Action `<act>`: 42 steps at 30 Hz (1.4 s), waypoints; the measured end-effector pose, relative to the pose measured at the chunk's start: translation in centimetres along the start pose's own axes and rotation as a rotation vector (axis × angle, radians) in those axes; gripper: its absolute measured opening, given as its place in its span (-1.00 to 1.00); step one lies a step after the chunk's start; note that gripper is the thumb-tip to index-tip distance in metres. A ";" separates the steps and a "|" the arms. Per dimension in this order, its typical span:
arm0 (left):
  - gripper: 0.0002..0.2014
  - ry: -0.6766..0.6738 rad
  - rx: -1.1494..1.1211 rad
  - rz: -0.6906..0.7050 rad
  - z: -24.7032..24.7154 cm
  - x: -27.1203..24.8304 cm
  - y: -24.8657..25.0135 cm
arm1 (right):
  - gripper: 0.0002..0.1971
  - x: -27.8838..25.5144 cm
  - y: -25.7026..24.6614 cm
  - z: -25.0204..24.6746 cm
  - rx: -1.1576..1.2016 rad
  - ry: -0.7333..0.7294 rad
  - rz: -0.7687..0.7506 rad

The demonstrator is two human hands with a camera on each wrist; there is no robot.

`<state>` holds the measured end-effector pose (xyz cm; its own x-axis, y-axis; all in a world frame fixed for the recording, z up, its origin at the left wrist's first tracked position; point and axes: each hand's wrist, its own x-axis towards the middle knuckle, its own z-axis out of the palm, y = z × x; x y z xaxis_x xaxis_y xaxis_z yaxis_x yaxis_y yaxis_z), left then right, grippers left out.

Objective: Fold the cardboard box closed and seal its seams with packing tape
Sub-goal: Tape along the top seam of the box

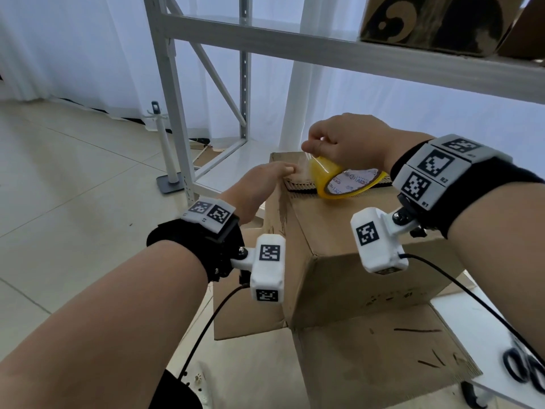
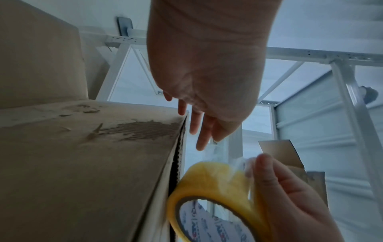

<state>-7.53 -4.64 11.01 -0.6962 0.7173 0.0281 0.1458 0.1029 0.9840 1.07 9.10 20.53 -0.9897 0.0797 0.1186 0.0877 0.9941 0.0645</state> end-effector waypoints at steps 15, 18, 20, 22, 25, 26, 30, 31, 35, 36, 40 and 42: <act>-0.92 0.023 -0.004 0.061 -0.5 0.0 1.1 | -0.64 -0.2 0.0 0.1 -0.010 0.008 -0.003; -0.90 0.025 0.046 0.071 -0.9 -0.3 1.5 | -0.66 -0.2 -0.4 0.0 -0.020 -0.005 0.002; -0.90 0.014 0.077 0.088 -0.7 -0.4 1.8 | -0.64 -0.1 -0.6 0.0 -0.041 -0.004 0.009; -0.90 0.013 0.123 0.080 -0.5 -0.5 1.9 | -0.63 -0.1 -0.3 -0.1 -0.040 0.016 0.051; -0.89 0.042 0.124 0.073 -0.6 -0.5 1.9 | -0.59 -0.4 1.1 -0.5 0.140 0.043 0.187; -0.88 0.069 0.115 0.072 -0.8 -0.4 1.9 | -0.61 -0.5 1.7 -0.6 0.241 0.061 0.226; -0.88 0.141 0.063 -0.011 -2.1 -0.2 1.4 | -0.67 -1.2 2.8 0.6 0.489 0.175 0.250; -0.88 0.141 0.022 -0.044 -2.2 -0.1 1.2 | -0.59 -1.5 2.7 1.1 0.578 0.212 0.255; -0.85 0.148 -0.029 -0.094 -1.9 -0.4 1.6 | -0.41 -1.9 2.3 2.2 0.809 0.398 0.320; -0.83 0.140 -0.048 -0.074 -1.7 -0.5 2.0 | -0.40 -1.8 2.3 2.2 0.818 0.412 0.338; -0.74 0.073 -0.081 -0.110 -1.3 -0.6 2.6 | -0.42 -1.1 2.1 1.3 0.583 0.338 0.358; -0.77 0.045 -0.036 -0.175 -1.2 -0.5 2.3 | -0.41 -0.8 1.9 0.6 0.444 0.257 0.363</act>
<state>-7.71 -5.64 13.45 -0.7398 0.6588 -0.1368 -0.0050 0.1979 0.9802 1.98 10.95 19.96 -0.8423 0.4520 0.2936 0.3030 0.8476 -0.4356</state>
